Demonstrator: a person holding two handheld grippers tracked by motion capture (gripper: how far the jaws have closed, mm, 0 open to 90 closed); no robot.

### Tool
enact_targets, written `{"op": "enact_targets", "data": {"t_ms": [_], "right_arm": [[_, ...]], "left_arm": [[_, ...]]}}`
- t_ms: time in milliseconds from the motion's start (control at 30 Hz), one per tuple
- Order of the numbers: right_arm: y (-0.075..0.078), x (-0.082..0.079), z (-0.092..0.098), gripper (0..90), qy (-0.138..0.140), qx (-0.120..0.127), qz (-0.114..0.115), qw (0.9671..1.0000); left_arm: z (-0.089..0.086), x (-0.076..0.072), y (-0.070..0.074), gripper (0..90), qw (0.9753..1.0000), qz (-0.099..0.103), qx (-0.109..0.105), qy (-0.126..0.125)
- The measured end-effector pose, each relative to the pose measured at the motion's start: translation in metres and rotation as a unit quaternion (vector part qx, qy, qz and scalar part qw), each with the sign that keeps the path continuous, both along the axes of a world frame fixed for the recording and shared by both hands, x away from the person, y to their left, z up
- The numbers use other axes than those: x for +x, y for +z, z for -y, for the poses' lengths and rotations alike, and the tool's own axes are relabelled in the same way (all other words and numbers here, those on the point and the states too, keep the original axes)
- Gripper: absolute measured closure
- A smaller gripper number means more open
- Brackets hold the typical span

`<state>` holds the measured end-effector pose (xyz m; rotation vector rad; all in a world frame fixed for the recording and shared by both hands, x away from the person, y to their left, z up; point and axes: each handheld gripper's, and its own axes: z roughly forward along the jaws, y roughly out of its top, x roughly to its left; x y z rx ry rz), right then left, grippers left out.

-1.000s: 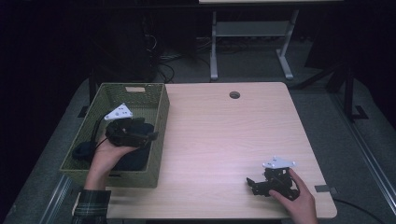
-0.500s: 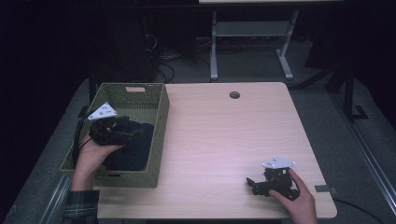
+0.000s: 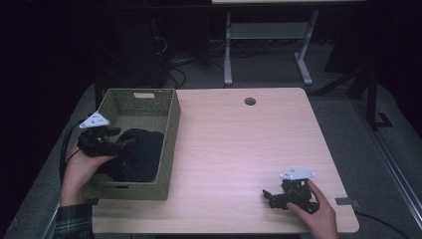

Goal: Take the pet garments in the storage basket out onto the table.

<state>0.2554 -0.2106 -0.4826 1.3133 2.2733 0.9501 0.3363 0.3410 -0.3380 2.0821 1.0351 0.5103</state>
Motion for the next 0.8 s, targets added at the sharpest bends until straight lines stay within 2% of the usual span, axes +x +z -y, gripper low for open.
{"op": "enact_targets", "data": {"t_ms": [267, 367, 600, 800], "right_arm": [[0.0, 0.0, 0.0, 0.4, 0.0, 0.0, 0.0, 1.0], [0.0, 0.0, 0.0, 0.4, 0.0, 0.0, 0.0, 1.0], [0.0, 0.0, 0.0, 0.4, 0.0, 0.0, 0.0, 1.0], [0.0, 0.0, 0.0, 0.4, 0.0, 0.0, 0.0, 1.0]], "left_arm": [[-0.009, 0.003, -0.009, 29.3, 0.999, -0.026, 0.035, 0.005], [-0.01, 0.005, -0.014, 30.5, 0.9985, -0.036, 0.041, 0.005], [-0.015, 0.01, -0.023, 35.9, 0.9952, -0.062, 0.076, 0.006], [-0.016, 0.012, -0.029, 40.7, 0.9933, -0.079, 0.084, 0.006]]}}
